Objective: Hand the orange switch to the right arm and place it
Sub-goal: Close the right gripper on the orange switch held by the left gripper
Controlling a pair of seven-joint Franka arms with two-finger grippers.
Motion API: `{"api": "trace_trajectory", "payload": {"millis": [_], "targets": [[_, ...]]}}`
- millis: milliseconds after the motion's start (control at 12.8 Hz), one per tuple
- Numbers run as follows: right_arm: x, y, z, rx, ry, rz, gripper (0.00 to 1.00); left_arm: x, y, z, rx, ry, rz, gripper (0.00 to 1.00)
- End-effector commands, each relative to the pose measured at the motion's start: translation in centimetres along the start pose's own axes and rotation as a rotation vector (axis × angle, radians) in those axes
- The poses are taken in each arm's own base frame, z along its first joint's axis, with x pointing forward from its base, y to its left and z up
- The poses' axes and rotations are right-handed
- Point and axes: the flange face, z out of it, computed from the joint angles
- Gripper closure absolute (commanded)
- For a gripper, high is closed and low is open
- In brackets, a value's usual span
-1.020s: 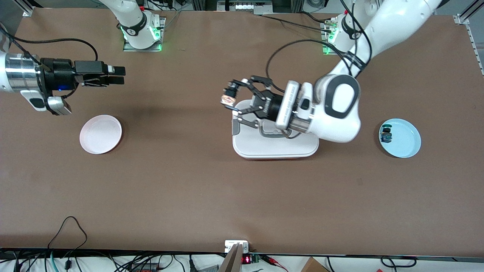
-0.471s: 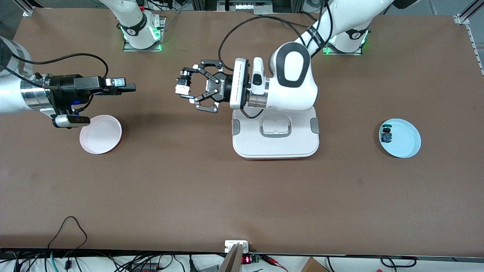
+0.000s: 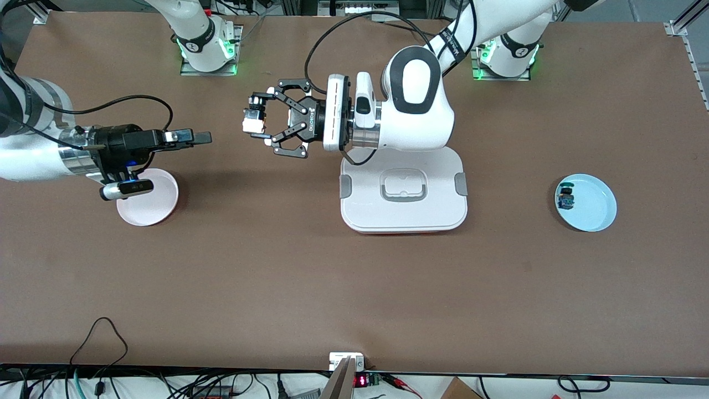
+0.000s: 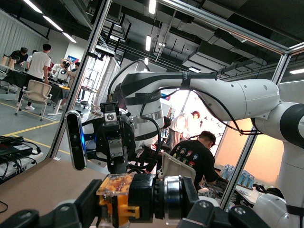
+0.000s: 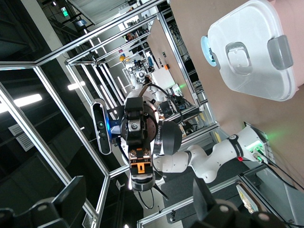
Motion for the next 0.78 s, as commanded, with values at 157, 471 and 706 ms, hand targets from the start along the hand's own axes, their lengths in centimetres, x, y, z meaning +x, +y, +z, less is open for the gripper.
{"api": "trace_trajectory", "payload": {"millis": [157, 471, 706], "targets": [[-0.7, -0.8, 3.9, 0.013, -0.061, -0.012, 0.0, 0.8, 0.3, 1.2, 0.045, 0.021, -0.007, 0.99], [-1.0, -1.3, 4.7, 0.006, -0.057, -0.02, 0.0, 0.4, 0.0, 1.7, 0.063, 0.021, -0.015, 0.99], [-0.7, -1.5, 5.5, 0.023, -0.046, 0.009, 0.0, 0.3, 0.1, 1.8, 0.062, 0.02, -0.015, 0.99]]}}
